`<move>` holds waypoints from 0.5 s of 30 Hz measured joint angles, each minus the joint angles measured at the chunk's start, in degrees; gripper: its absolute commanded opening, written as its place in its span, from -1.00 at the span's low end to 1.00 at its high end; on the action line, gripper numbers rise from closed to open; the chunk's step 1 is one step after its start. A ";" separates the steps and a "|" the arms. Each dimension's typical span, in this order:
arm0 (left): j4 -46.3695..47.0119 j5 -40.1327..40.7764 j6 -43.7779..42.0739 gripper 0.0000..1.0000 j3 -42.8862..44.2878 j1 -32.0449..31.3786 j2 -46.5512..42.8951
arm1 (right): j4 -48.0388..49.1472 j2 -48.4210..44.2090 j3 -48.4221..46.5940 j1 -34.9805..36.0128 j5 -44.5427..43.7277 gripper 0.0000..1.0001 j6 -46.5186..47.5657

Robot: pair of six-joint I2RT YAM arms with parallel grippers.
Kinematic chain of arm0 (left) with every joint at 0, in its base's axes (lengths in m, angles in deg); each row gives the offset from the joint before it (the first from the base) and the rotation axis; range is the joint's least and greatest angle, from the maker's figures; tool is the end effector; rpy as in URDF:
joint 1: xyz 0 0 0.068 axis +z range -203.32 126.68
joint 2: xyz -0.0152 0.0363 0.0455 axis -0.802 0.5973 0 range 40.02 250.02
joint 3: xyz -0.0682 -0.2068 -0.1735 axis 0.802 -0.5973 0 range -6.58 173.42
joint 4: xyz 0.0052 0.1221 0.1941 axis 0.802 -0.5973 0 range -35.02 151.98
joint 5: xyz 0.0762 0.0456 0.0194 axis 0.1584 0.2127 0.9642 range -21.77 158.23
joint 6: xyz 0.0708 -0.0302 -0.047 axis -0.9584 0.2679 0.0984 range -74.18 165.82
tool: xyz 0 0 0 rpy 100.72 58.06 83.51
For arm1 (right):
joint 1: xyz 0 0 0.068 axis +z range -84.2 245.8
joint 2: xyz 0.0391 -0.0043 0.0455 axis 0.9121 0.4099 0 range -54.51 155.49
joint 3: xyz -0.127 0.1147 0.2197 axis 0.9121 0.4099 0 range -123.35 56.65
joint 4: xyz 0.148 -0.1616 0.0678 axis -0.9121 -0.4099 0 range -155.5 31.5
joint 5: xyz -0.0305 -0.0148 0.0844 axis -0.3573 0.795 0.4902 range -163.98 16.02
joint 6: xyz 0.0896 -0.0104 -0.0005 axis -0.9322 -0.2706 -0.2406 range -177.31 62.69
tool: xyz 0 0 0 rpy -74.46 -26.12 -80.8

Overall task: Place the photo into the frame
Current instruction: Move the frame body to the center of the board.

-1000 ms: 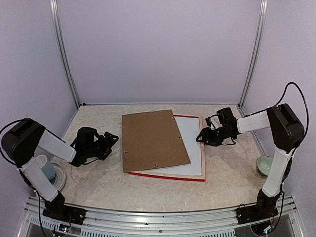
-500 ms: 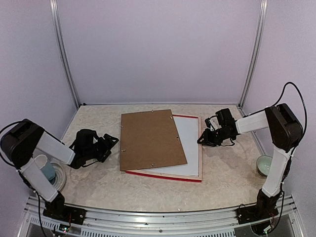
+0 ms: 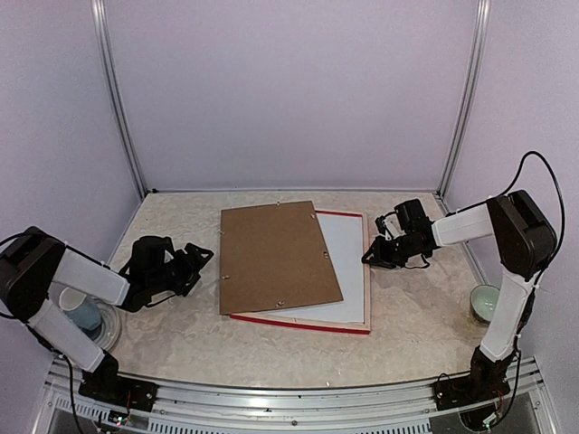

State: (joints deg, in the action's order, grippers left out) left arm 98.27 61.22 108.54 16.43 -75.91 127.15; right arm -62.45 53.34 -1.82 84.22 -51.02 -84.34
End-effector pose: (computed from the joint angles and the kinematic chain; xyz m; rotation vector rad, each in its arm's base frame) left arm 0.2625 -0.1199 0.1479 -0.6851 2.1144 -1.0073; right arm 0.3446 0.1479 0.1308 0.0206 2.5903 0.8152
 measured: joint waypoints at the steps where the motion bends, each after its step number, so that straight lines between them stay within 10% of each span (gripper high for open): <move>1: -0.20 0.04 0.00 0.79 -0.33 0.00 -0.59 | 0.28 -0.35 0.48 0.22 -0.28 -0.60 0.00; 15: -4.22 1.90 -0.04 0.80 -2.01 0.42 -6.80 | 0.13 -6.91 7.98 6.14 -1.57 -0.58 -0.13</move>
State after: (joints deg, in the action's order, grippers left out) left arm 94.05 63.13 108.50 14.42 -75.50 120.35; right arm -62.32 46.44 6.15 90.36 -52.59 -84.47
